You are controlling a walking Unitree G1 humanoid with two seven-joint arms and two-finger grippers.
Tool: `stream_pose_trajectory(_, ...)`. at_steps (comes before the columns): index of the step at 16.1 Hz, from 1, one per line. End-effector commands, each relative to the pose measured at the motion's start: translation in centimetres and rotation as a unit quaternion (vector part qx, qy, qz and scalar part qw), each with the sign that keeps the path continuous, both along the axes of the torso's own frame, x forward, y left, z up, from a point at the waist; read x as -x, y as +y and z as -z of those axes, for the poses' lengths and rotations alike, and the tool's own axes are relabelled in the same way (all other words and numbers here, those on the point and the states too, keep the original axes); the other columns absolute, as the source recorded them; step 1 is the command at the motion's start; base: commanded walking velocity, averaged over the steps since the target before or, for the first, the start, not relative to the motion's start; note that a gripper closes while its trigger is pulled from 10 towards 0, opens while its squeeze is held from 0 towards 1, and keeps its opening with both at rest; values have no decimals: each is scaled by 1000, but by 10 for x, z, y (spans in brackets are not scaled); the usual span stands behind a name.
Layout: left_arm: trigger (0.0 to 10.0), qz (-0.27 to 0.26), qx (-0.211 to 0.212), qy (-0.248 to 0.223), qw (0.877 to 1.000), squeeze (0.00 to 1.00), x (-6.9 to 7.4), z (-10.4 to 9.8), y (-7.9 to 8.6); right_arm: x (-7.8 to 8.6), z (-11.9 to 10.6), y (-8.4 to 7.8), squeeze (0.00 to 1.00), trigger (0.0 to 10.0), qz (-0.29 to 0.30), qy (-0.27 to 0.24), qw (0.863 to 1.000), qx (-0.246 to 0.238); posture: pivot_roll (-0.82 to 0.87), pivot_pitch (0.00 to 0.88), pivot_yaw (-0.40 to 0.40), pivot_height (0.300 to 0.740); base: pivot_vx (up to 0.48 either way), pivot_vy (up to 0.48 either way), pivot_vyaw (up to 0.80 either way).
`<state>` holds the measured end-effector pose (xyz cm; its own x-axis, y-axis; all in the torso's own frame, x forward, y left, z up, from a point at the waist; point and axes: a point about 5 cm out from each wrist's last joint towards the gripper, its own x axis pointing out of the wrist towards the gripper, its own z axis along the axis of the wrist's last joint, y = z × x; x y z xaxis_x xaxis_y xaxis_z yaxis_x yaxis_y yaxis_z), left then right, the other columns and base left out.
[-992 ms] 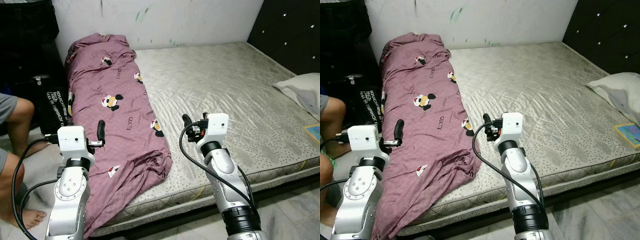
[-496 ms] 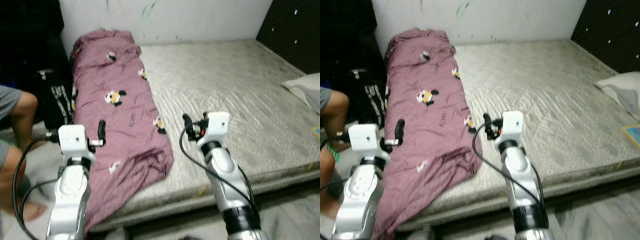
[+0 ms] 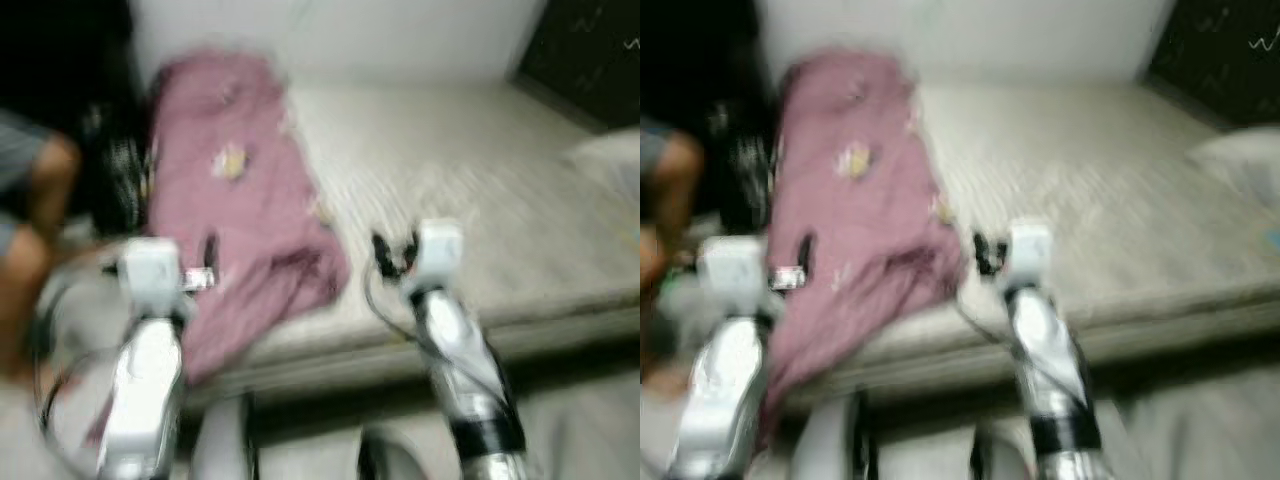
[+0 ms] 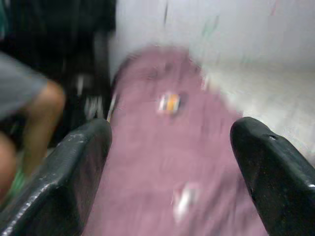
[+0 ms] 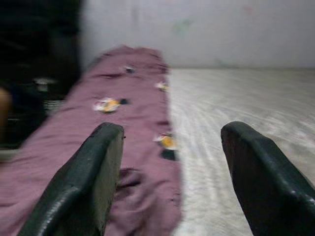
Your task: Clean up the room
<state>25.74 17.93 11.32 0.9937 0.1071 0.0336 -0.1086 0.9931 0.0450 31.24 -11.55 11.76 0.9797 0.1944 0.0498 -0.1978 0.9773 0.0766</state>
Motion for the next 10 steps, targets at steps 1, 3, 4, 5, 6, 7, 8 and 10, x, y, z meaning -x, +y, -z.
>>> stream_pose_trajectory(1,10000,0,-6,-9,1000,0,-3,-6,0,0,2,1,0,10000,-2,6,1000,0,4,0,-32,615,0,0,0)
stream_pose_trajectory(3,10000,-11,10,5,1000,0,-1,-1,3,-1,2,1,0,10000,-4,7,1000,2,6,0,-42,615,0,0,0)
stream_pose_trajectory(4,10000,-25,34,17,999,0,1,3,10,-1,1,1,0,10000,-4,7,1000,1,3,0,-41,615,0,0,0)
stream_pose_trajectory(5,10000,-31,47,22,998,0,2,5,14,-1,1,1,0,10000,-3,7,1000,0,4,0,-43,615,0,0,0)
stream_pose_trajectory(6,10000,-32,53,20,998,0,2,4,15,-1,1,1,0,10000,-3,8,1000,0,3,0,-43,615,0,0,0)
stream_pose_trajectory(7,10000,-29,50,18,998,0,1,3,15,-2,1,1,0,10000,-4,8,1000,0,2,0,-45,615,0,0,0)
stream_pose_trajectory(8,10000,-26,49,15,998,0,-1,1,15,-3,0,1,0,10000,-4,8,1000,1,1,0,-44,615,0,0,0)
stream_pose_trajectory(10,10000,-22,52,11,998,0,-2,-1,13,-3,0,2,0,10000,-7,5,1000,11,-1,0,-45,615,0,0,0)
